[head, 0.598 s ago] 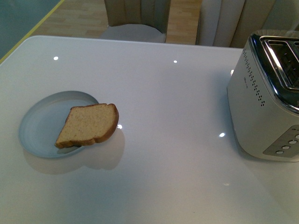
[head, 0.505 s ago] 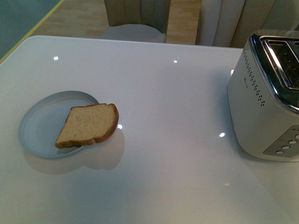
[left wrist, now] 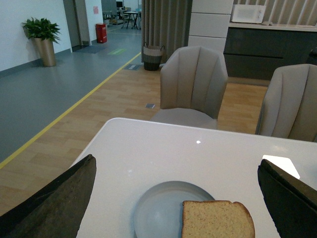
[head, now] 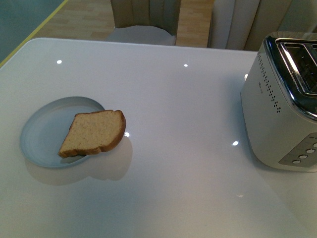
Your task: Left arm holds plate, right arm toasts bread
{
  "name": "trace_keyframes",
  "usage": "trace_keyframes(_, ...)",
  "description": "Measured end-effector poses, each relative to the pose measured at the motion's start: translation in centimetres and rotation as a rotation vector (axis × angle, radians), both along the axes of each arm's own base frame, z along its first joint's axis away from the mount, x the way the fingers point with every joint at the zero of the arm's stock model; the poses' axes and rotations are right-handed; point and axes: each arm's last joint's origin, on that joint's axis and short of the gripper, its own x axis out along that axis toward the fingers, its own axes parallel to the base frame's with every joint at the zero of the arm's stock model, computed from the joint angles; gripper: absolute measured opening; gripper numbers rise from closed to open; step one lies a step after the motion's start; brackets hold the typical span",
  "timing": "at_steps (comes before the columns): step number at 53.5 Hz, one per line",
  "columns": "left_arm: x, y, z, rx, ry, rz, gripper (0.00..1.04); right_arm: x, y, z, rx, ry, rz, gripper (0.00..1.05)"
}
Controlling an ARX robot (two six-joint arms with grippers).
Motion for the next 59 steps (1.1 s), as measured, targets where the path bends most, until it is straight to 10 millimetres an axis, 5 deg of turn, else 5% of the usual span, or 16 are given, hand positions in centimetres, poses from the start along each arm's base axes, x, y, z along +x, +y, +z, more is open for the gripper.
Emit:
trace_keyframes(11,0.4,-0.5,-0.3,-0.404,0.475,-0.261,0.98,0.0,0.0,0.0,0.0,0.0,0.0,0.96)
trace_keyframes(22,4.5,0.9,1.7,-0.466,0.496,-0.258,0.98,0.0,0.0,0.0,0.0,0.0,0.0,0.96)
trace_keyframes(29,8.2,2.5,1.2,-0.439,0.545,-0.213,0.98,0.0,0.0,0.0,0.0,0.0,0.0,0.96)
trace_keyframes(46,17.9,6.1,-4.2,-0.35,0.744,-0.092,0.98,0.0,0.0,0.0,0.0,0.0,0.0,0.96)
trace_keyframes(59,22.5,7.8,-10.3,-0.289,0.876,-0.036,0.98,0.0,0.0,0.0,0.0,0.0,0.0,0.96)
